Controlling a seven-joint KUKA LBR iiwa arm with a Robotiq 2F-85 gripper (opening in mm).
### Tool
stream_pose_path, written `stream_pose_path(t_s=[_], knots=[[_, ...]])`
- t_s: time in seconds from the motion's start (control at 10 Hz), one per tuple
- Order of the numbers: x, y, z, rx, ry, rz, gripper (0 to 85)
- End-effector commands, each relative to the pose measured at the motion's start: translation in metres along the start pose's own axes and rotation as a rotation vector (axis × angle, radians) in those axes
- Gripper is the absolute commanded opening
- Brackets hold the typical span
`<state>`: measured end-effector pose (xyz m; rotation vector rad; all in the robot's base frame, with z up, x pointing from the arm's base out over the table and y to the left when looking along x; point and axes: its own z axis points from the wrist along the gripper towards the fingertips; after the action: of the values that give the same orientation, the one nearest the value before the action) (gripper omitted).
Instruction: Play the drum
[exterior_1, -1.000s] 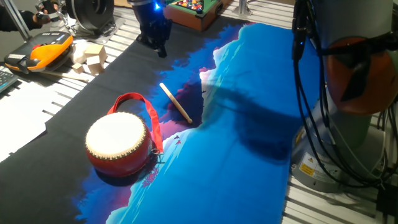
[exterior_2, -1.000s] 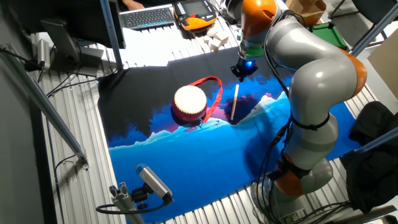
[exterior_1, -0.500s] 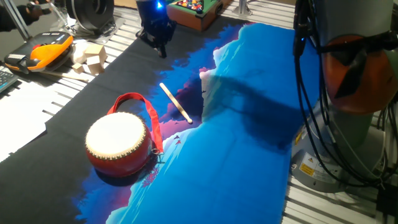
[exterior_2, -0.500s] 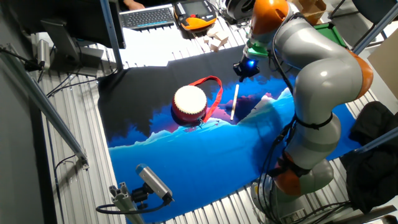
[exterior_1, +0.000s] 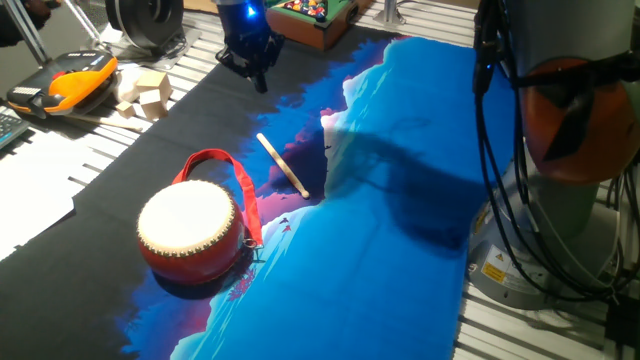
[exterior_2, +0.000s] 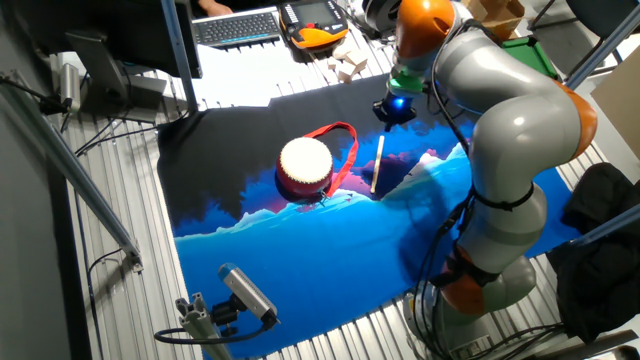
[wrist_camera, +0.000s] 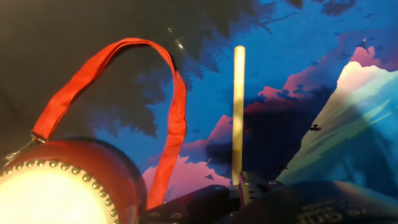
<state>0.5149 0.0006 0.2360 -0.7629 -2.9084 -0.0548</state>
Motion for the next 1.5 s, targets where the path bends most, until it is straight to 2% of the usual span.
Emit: stream_pose_path(t_s=[0.0,0.1,0.2,0.3,0.4,0.5,0.6,0.7,0.8,0.9,1.0,1.2,1.3,1.4], knots=[[0.0,0.0,0.0,0.0,0.001,-0.029,0.0],[0.0,0.0,0.0,-0.009,0.009,-0.065,0.0],[0.0,0.0,0.0,-0.01,0.002,-0.103,0.0],[0.0,0.0,0.0,0.012,-0.016,-0.12,0.0],[0.0,0.0,0.0,0.068,-0.029,-0.124,0.0],[0.0,0.0,0.0,0.13,-0.057,-0.126,0.0],[-0.005,-0.003,0.006,0.125,-0.07,-0.1,0.0],[-0.015,-0.008,0.015,0.097,-0.078,-0.071,17.0],[-0.025,-0.012,0.025,0.077,-0.087,-0.061,17.0],[-0.037,-0.018,0.038,0.068,-0.101,-0.072,34.0],[-0.046,-0.021,0.048,0.046,-0.109,-0.073,34.0],[-0.062,-0.028,0.072,0.014,-0.107,-0.074,34.0],[-0.067,-0.028,0.082,-0.002,-0.111,-0.06,34.0],[-0.07,-0.027,0.089,0.005,-0.118,-0.053,34.0]])
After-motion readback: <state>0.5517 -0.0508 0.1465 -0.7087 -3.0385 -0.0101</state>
